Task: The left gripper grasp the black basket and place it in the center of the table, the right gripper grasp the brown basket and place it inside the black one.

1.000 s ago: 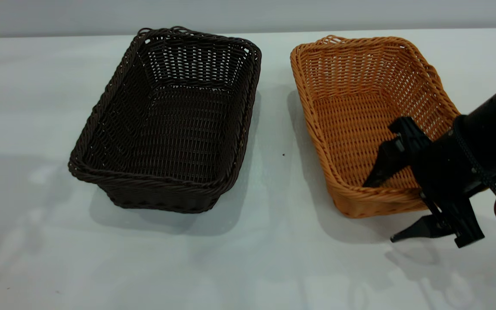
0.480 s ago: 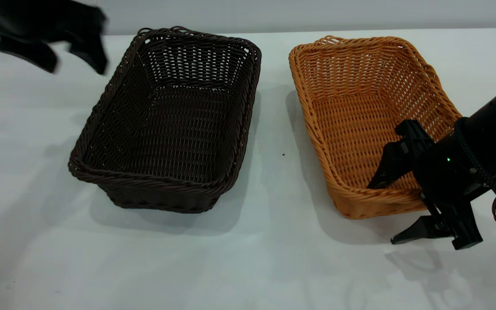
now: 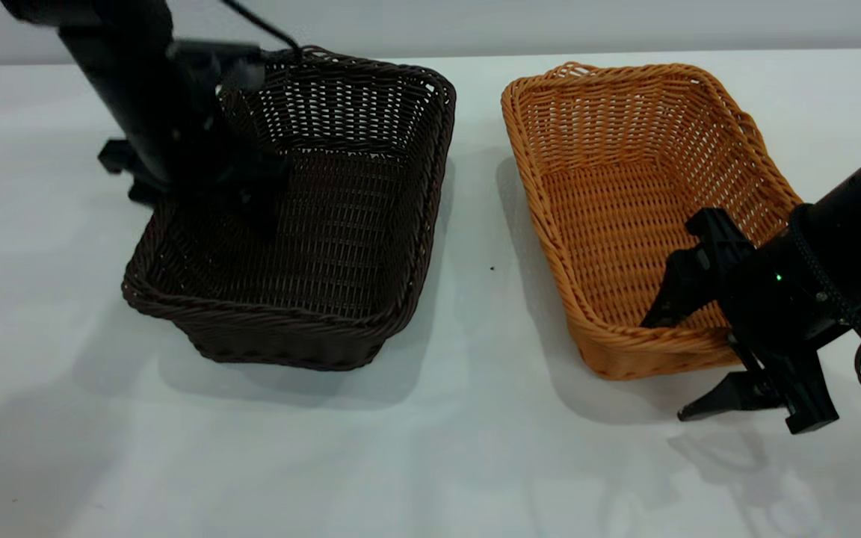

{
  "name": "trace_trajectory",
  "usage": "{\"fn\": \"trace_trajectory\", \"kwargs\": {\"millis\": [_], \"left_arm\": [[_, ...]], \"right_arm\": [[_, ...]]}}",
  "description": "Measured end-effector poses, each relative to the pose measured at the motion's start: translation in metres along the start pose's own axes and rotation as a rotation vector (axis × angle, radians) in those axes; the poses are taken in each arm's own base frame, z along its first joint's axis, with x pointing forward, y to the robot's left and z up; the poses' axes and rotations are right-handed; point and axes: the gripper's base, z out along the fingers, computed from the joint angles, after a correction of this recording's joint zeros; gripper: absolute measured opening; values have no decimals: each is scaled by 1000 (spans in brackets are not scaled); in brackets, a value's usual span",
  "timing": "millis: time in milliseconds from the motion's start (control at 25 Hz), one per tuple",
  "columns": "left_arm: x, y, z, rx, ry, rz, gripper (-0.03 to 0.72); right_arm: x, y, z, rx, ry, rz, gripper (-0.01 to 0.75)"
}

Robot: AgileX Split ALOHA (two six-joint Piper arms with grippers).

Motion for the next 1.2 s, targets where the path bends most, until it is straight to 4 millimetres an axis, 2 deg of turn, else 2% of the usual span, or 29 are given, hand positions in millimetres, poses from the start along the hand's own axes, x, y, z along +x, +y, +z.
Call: {"fn": "trace_trajectory", "kwargs": {"millis": [40, 160, 240, 320, 480, 560, 680, 840, 960, 1200], "left_arm": [[1, 0, 1, -1, 3, 4, 412], [-1, 0, 0, 2, -9, 6, 256], [-2, 0, 0, -3, -9, 50, 216], [-2, 0, 0, -3, -12, 55, 193], [-4, 0, 0, -8, -31, 128, 184], [-4, 1, 0, -18, -31, 205, 183], [-5, 2, 0, -30, -42, 330, 181], [-13, -2, 0, -52, -128, 506, 179], [-22, -12, -2, -80, -227, 639, 178], [-31, -44, -4, -148, -372, 926, 178]], "right_arm": [[0, 0, 0, 0, 0, -8, 471], [0, 0, 0, 0, -1, -53, 302], [-1, 0, 0, -2, 0, -64, 196], [-4, 1, -2, -13, 9, -53, 144], [-16, 5, -8, -48, 27, -41, 128], [-27, 15, -17, -95, 13, -49, 125], [-50, 41, -37, -213, -30, -80, 124], [-73, 80, -62, -348, -17, -225, 122], [-77, 103, -80, -386, 56, -396, 122], [-75, 135, -109, -295, 137, -674, 122]]}}
